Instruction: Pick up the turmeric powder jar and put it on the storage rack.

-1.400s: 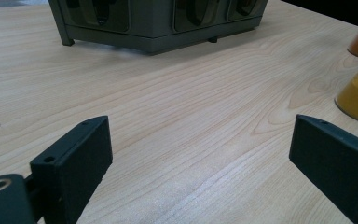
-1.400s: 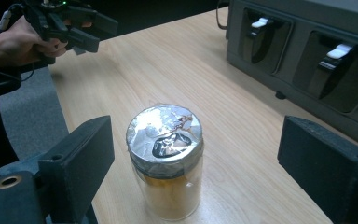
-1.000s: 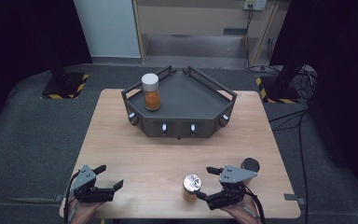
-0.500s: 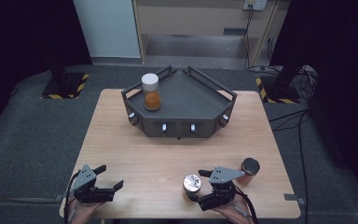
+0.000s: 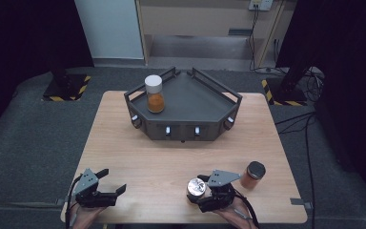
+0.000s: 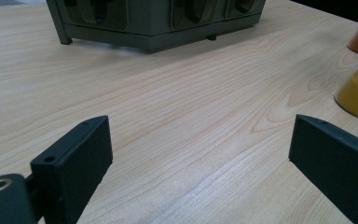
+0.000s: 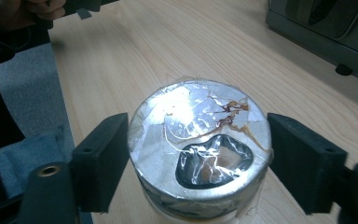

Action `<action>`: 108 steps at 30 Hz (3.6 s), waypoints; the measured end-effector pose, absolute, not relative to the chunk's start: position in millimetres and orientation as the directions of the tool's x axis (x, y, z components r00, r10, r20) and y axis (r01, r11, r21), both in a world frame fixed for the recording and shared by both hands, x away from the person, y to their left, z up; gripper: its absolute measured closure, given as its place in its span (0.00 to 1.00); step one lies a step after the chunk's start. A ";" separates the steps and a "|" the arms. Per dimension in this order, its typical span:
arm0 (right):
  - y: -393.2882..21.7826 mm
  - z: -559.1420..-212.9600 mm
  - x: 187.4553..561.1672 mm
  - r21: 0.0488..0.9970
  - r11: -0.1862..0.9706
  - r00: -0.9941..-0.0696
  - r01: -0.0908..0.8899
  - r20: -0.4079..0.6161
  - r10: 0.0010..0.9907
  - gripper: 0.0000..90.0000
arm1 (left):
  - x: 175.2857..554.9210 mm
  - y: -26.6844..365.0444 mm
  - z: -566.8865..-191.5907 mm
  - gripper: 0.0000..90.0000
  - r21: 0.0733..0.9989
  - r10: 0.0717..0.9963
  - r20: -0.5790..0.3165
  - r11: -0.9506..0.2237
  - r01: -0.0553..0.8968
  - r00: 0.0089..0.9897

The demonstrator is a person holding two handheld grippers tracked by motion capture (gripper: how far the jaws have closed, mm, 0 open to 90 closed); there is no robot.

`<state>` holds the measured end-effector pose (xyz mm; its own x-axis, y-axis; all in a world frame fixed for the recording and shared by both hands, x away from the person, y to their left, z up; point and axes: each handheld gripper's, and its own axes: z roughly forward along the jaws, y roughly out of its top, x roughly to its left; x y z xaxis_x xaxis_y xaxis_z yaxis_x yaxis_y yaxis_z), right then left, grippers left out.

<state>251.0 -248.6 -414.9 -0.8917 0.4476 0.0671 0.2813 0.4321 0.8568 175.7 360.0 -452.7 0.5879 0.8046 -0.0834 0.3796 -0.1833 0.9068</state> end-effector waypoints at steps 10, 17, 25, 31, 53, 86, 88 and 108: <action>-245.9 -418.2 242.6 0.869 0.436 -0.892 0.233 0.013 0.451 0.37 | 175.4 360.2 -452.8 0.06 0.907 0.805 -0.084 -0.182 0.379 0.587; -245.2 -416.2 240.6 0.869 0.438 -0.889 0.229 0.003 0.458 0.38 | 175.8 360.0 -452.6 0.06 0.906 0.804 -0.083 -0.185 0.381 0.589; -245.2 -406.2 244.3 0.874 0.437 -0.895 0.212 -0.006 0.446 0.38 | 175.8 360.1 -452.6 0.06 0.906 0.805 -0.084 -0.184 0.381 0.588; -243.8 -396.6 250.9 0.880 0.427 -0.903 0.205 0.002 0.429 0.38 | 175.9 360.4 -452.8 0.06 0.906 0.804 -0.085 -0.183 0.381 0.588; -230.7 -349.6 276.7 0.896 0.400 -0.912 0.192 0.013 0.409 0.38 | 177.3 360.7 -453.1 0.05 0.903 0.803 -0.092 -0.181 0.388 0.589; -204.3 -293.5 320.9 0.898 0.379 -0.869 0.223 0.007 0.495 0.38 | 178.2 362.2 -454.0 0.05 0.903 0.802 -0.097 -0.178 0.391 0.590; -202.7 -291.2 324.6 0.898 0.380 -0.865 0.223 0.002 0.502 0.38 | 178.1 361.9 -453.9 0.05 0.902 0.801 -0.096 -0.180 0.391 0.590; -190.7 -273.1 361.2 0.898 0.363 -0.812 0.249 -0.011 0.583 0.38 | 179.0 362.4 -454.5 0.06 0.901 0.801 -0.099 -0.180 0.395 0.590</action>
